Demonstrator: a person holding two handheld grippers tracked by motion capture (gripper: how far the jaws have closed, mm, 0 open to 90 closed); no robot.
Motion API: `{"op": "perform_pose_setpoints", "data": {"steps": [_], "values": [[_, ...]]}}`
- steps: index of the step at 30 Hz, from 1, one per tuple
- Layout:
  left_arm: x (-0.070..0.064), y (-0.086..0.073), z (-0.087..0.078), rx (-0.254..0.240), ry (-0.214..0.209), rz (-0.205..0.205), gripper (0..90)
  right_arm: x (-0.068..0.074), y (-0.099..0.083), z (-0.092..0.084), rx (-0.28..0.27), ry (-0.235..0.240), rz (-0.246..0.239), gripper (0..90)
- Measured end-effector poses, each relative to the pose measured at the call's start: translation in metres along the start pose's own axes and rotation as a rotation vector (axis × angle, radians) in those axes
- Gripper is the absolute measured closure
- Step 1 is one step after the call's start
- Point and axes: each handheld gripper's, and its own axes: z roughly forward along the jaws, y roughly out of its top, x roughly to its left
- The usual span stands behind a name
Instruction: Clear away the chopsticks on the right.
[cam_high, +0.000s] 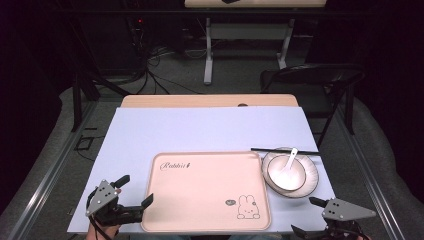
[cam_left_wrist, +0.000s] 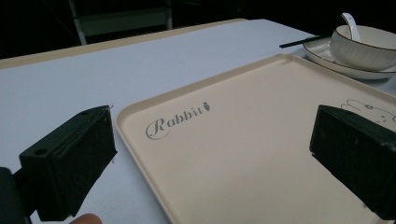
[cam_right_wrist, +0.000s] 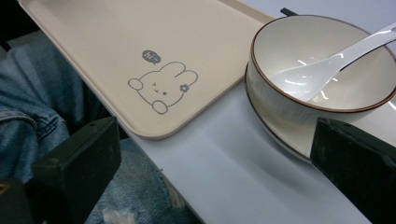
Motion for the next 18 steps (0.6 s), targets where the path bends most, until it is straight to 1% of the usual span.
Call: {"op": "perform_pose_setpoints", "data": {"steps": [2,3,4,6,8,9,10,11,12,13,14,15,16,17,18], "values": [[-0.001,0.0,0.0,0.0,0.002,0.003,0.1,-0.001,0.003,0.002,0.014,-0.013,-0.013,1.6],[-0.001,0.0,0.001,-0.002,-0.002,0.001,0.1,-0.003,0.004,0.004,0.026,-0.013,-0.014,1.6],[-0.001,0.0,0.0,-0.001,-0.002,0.003,0.1,-0.004,0.005,0.005,0.028,-0.007,-0.012,1.7],[0.0,0.0,0.0,0.003,-0.006,0.004,0.1,-0.008,0.008,0.006,0.035,-0.013,-0.011,2.0],[0.0,0.0,0.0,0.005,-0.003,0.005,0.1,-0.018,0.013,0.009,0.059,0.002,-0.008,1.9],[0.001,0.0,0.0,0.004,-0.004,0.005,0.1,-0.022,0.015,0.009,0.062,0.014,-0.009,4.8],[0.001,0.0,0.0,0.004,-0.004,0.005,0.1,-0.022,0.015,0.009,0.062,0.014,-0.009,4.8],[0.001,0.0,0.0,0.005,-0.004,0.005,0.1,-0.027,0.019,0.01,0.08,0.027,-0.001,3.5],[0.001,0.0,0.0,0.008,-0.006,0.004,0.1,-0.027,0.019,0.01,0.08,0.027,-0.001,3.5],[0.001,0.0,0.001,0.007,-0.007,0.001,0.1,-0.033,0.023,0.011,0.093,0.034,-0.01,3.0],[0.001,0.0,0.0,0.008,-0.007,0.004,0.1,-0.033,0.023,0.011,0.093,0.034,-0.01,3.0],[0.001,0.0,0.0,0.008,-0.004,0.003,0.1,-0.039,0.029,0.012,0.104,0.024,-0.037,2.8],[0.001,0.0,0.0,0.008,-0.004,0.003,0.1,-0.042,0.03,0.012,0.115,-0.002,-0.057,2.7],[0.001,0.0,0.0,0.007,-0.002,0.002,0.1,-0.045,0.031,0.011,0.124,-0.01,-0.067,2.2],[0.001,0.0,0.0,0.007,-0.002,0.002,0.1,-0.045,0.031,0.011,0.124,-0.01,-0.067,2.2]]}}
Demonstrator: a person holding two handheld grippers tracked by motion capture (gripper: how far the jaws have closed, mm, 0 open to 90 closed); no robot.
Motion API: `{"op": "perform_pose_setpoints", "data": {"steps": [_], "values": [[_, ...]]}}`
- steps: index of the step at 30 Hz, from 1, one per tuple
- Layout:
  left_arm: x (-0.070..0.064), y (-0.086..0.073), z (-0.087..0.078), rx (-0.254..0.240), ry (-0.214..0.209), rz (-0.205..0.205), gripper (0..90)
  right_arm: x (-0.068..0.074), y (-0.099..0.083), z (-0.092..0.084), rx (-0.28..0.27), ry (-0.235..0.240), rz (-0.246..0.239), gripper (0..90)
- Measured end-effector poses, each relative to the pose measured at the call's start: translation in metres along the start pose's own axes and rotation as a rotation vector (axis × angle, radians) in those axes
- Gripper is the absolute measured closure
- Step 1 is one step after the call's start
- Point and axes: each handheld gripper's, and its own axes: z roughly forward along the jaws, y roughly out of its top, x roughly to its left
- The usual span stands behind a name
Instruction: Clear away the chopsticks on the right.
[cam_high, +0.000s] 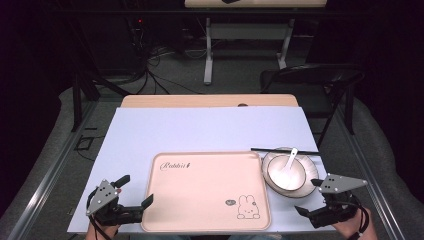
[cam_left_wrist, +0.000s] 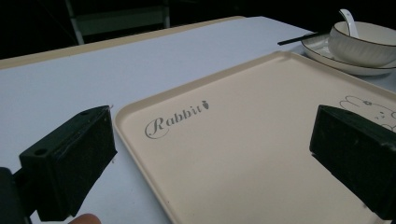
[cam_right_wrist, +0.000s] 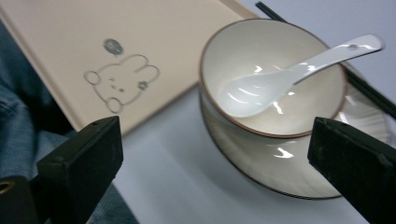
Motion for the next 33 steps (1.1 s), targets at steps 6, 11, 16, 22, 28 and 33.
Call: {"op": "perform_pose_setpoints", "data": {"steps": [6,11,16,22,28,33], "values": [[0.0,0.0,0.001,0.005,0.003,-0.001,0.1,-0.028,0.003,-0.003,0.033,-0.004,-0.011,2.1],[0.0,0.0,0.001,0.004,0.004,0.002,0.1,-0.043,0.01,-0.002,0.078,-0.001,-0.058,0.7],[0.001,0.0,0.001,0.005,0.008,0.0,0.1,-0.055,0.021,-0.002,0.104,0.018,-0.114,0.0],[0.0,0.0,0.001,0.013,0.001,0.008,0.1,-0.069,0.038,0.001,0.152,0.042,-0.193,0.0],[0.001,0.0,0.001,0.014,0.001,0.01,0.1,-0.087,0.058,0.003,0.215,0.052,-0.267,0.0],[0.001,0.0,0.001,0.015,-0.001,0.013,0.1,-0.1,0.07,0.006,0.242,0.041,-0.3,0.0]]}}
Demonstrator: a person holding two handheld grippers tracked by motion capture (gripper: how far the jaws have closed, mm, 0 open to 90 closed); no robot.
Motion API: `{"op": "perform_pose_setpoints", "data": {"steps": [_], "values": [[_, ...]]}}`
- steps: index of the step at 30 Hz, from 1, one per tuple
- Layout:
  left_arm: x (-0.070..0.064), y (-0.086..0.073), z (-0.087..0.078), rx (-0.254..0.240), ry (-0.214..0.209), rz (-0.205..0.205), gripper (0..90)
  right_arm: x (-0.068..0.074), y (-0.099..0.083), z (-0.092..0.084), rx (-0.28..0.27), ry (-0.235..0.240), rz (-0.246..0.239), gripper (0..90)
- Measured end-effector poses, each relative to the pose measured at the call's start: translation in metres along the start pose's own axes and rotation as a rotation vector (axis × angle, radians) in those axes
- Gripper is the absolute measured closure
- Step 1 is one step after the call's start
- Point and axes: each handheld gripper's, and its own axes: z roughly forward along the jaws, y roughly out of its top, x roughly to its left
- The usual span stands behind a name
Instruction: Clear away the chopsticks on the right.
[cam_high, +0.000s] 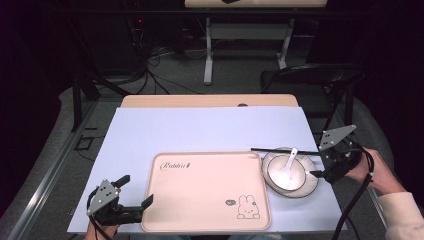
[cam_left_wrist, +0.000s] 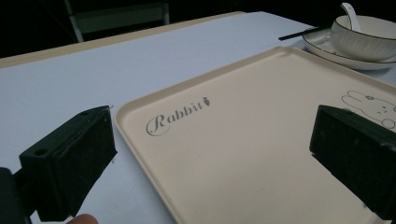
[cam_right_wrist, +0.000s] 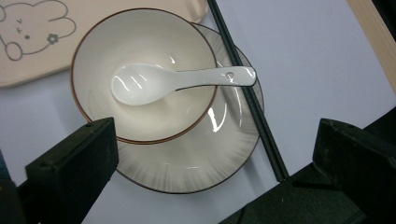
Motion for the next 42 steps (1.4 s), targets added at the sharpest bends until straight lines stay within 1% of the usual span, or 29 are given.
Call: {"op": "perform_pose_setpoints", "data": {"steps": [1,4,5,6,7,8,10,11,12,14,15,16,17,21,22,23,24,25,29,30,31,32,33,34,35,36,37,38,42], "values": [[0.0,0.0,0.0,0.0,0.0,0.0,0.1,0.0,0.0,0.0,0.0,0.0,0.0,0.0],[0.0,0.0,0.0,0.001,0.001,0.0,0.1,-0.013,0.005,0.002,0.034,0.006,-0.016,0.0],[0.0,0.0,0.0,0.002,0.001,0.0,0.1,-0.013,0.005,0.002,0.034,0.006,-0.016,0.0],[0.0,0.0,0.0,0.003,0.0,0.002,0.1,-0.018,0.007,0.004,0.044,-0.002,-0.032,0.0],[0.0,0.0,0.0,0.003,0.0,0.002,0.1,-0.018,0.007,0.004,0.044,-0.002,-0.032,0.0],[0.0,0.0,0.0,0.003,-0.002,0.003,0.1,-0.022,0.01,0.008,0.054,0.015,-0.042,0.2],[0.0,0.0,0.0,0.003,-0.003,0.003,0.1,-0.023,0.011,0.009,0.062,0.005,-0.041,0.6],[0.0,0.0,0.0,0.003,-0.003,0.003,0.1,-0.025,0.012,0.011,0.065,-0.003,-0.062,1.0],[0.0,0.0,0.0,0.002,-0.002,0.003,0.1,-0.026,0.012,0.013,0.06,0.005,-0.066,1.9],[0.0,0.0,0.0,0.003,-0.004,0.004,0.1,-0.03,0.014,0.019,0.098,-0.006,-0.079,4.1],[0.0,0.0,0.0,0.003,-0.004,0.004,0.1,-0.03,0.014,0.019,0.098,-0.006,-0.079,4.1],[0.0,0.0,0.0,0.003,-0.005,0.005,0.1,-0.033,0.014,0.024,0.116,-0.014,-0.086,7.2],[0.0,0.0,0.0,0.003,-0.005,0.005,0.1,-0.033,0.014,0.024,0.116,-0.014,-0.086,7.2],[0.001,0.0,0.0,0.003,-0.005,0.005,0.1,-0.037,0.015,0.033,0.135,-0.006,-0.095,14.4],[0.001,0.0,0.0,0.002,-0.005,0.006,0.1,-0.038,0.016,0.038,0.154,-0.027,-0.109,18.0],[0.001,0.0,0.0,0.002,-0.005,0.006,0.1,-0.038,0.016,0.038,0.154,-0.027,-0.109,18.0],[0.001,0.0,-0.001,0.002,-0.005,0.006,0.1,-0.04,0.016,0.043,0.155,-0.026,-0.129,22.9],[0.001,0.0,-0.001,0.001,-0.002,0.004,0.1,-0.041,0.015,0.045,0.157,-0.032,-0.142,23.7],[0.001,0.0,-0.001,-0.001,-0.004,0.003,0.1,-0.042,0.013,0.052,0.175,-0.023,-0.139,28.7],[0.001,0.0,-0.001,0.001,-0.003,0.004,0.1,-0.043,0.013,0.055,0.18,-0.014,-0.16,30.8],[0.001,0.0,-0.001,0.001,-0.003,0.004,0.1,-0.042,0.013,0.058,0.191,-0.02,-0.165,33.6],[0.001,0.0,-0.001,0.001,-0.005,0.005,0.1,-0.042,0.013,0.063,0.202,-0.007,-0.183,38.8],[0.001,0.0,-0.001,0.001,-0.005,0.005,0.1,-0.042,0.013,0.063,0.202,-0.007,-0.183,38.8],[0.001,0.0,-0.001,0.0,-0.005,0.004,0.1,-0.043,0.013,0.066,0.205,-0.011,-0.192,45.1],[0.001,0.0,-0.001,0.0,-0.005,0.004,0.1,-0.043,0.013,0.066,0.205,-0.011,-0.192,45.1],[0.001,0.0,-0.001,0.0,-0.004,0.003,0.1,-0.043,0.012,0.07,0.212,-0.017,-0.214,51.4],[0.001,0.0,-0.001,-0.001,-0.004,0.003,0.1,-0.043,0.012,0.07,0.212,-0.017,-0.214,51.4],[0.001,0.0,-0.001,-0.001,-0.004,0.004,0.1,-0.043,0.011,0.076,0.217,0.009,-0.22,56.2],[0.001,0.0,-0.001,0.0,-0.004,0.003,0.1,-0.042,0.011,0.084,0.242,0.018,-0.243,60.3]]}}
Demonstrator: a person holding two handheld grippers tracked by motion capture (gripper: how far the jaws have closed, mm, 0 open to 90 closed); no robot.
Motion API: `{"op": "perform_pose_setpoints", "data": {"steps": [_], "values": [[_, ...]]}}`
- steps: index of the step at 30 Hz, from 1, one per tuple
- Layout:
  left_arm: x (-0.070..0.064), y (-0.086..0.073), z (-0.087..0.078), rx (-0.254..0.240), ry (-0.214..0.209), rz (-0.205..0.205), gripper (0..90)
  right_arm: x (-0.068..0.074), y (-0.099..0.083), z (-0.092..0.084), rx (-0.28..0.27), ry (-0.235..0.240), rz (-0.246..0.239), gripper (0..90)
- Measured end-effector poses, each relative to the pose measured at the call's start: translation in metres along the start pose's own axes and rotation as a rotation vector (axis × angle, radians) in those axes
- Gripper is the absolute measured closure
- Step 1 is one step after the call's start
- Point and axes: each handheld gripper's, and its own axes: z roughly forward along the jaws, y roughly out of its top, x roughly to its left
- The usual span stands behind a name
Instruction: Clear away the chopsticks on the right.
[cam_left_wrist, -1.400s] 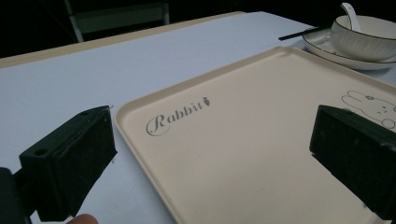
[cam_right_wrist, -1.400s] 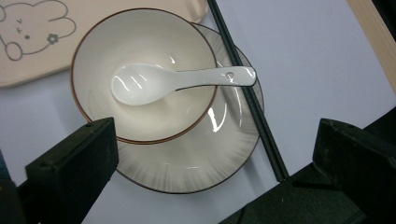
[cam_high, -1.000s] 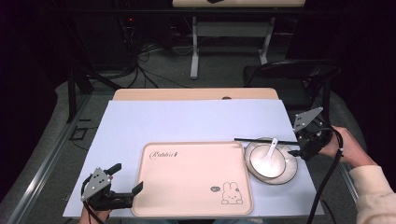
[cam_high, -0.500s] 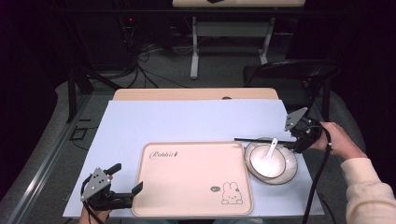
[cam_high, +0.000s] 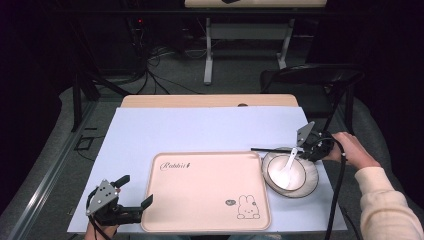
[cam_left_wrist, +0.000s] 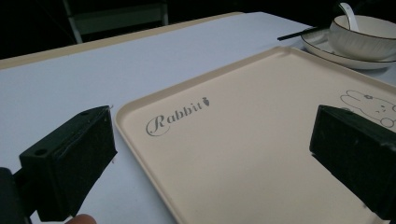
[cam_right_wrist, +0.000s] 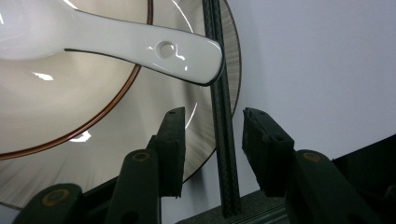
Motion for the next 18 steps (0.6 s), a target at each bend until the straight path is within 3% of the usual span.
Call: {"op": "perform_pose_setpoints", "data": {"steps": [8,18], "values": [[0.001,0.0,0.001,0.002,-0.001,-0.002,0.1,0.0,0.005,0.014,0.033,0.0,-0.05,71.2],[0.001,0.0,0.001,0.003,0.006,-0.007,0.1,-0.003,0.008,0.024,0.051,0.023,-0.064,73.9]]}}
